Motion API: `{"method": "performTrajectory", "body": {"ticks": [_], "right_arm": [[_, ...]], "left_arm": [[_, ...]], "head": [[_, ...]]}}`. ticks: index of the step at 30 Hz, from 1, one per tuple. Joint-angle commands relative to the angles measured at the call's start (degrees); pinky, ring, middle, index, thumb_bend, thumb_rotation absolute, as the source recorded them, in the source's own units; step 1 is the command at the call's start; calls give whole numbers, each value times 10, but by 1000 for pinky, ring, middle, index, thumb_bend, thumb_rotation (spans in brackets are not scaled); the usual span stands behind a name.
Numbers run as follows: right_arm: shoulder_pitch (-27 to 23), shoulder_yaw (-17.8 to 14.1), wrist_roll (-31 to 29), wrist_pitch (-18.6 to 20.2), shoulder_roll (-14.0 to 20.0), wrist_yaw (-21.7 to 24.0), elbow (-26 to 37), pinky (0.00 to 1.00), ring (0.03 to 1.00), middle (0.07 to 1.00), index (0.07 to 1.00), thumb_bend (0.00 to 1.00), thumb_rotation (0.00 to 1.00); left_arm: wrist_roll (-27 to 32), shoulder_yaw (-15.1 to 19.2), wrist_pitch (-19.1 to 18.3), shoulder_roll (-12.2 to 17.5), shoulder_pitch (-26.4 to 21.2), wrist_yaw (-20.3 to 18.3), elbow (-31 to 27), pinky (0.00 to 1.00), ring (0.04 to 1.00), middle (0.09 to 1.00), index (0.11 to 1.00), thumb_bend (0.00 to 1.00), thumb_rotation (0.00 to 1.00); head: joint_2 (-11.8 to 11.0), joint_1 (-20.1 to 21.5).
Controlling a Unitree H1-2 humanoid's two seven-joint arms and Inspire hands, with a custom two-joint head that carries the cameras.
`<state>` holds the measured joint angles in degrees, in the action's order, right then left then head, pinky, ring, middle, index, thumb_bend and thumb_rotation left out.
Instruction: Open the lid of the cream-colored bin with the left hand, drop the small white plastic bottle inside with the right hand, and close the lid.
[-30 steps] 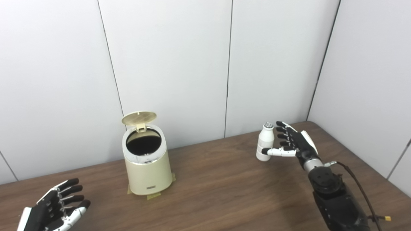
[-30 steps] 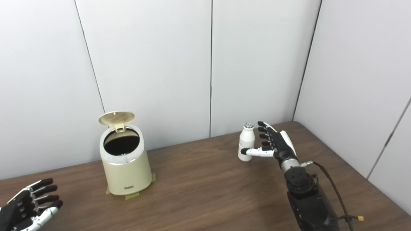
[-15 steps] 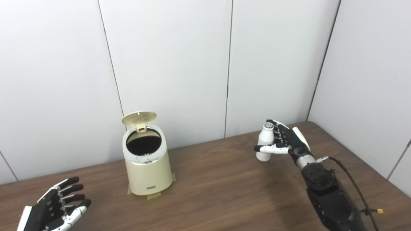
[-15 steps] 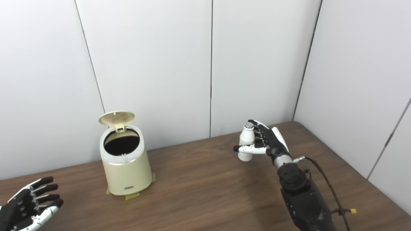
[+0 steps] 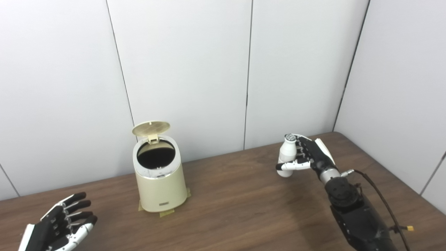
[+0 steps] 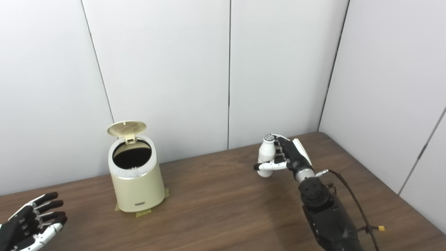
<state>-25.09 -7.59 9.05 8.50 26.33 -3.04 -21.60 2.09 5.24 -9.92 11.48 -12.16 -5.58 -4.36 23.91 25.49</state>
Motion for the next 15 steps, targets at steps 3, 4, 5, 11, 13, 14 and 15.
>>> {"method": "performTrajectory", "body": {"ticks": [3, 4, 5, 11, 13, 14, 15], "right_arm": [[-22, -5, 6, -13, 14, -10, 20, 558, 656, 773, 796, 803, 49], [-21, -5, 6, -12, 14, -9, 21, 559, 658, 772, 797, 804, 51], [-21, -4, 7, -13, 14, -10, 21, 562, 660, 774, 799, 806, 60], [-19, 0, 14, -13, 14, -10, 19, 585, 675, 770, 798, 807, 84], [-18, -1, 13, -10, 13, -10, 19, 600, 682, 770, 800, 812, 102], [-18, -2, 12, -8, 13, -9, 19, 611, 689, 771, 800, 815, 114], [-18, -2, 11, -6, 12, -9, 20, 615, 691, 771, 800, 817, 118]], "left_arm": [[-1, 0, 16, 11, -16, -2, -15, 522, 651, 729, 783, 500, 0], [0, 1, 17, 11, -15, -2, -15, 524, 652, 731, 784, 500, 0], [1, 1, 17, 11, -15, -3, -15, 523, 651, 730, 784, 501, 0], [5, 1, 18, 11, -15, -4, -14, 518, 649, 736, 790, 507, 0], [1, -1, 20, 13, -15, -4, -13, 522, 653, 739, 791, 506, 0], [-1, -1, 20, 13, -15, -3, -13, 516, 652, 737, 791, 506, 0], [-3, -2, 21, 14, -15, -3, -13, 514, 651, 737, 791, 505, 0]], "head": [[1, 1], [1, 2], [1, 2], [2, 3], [3, 3], [3, 3], [3, 3]]}}
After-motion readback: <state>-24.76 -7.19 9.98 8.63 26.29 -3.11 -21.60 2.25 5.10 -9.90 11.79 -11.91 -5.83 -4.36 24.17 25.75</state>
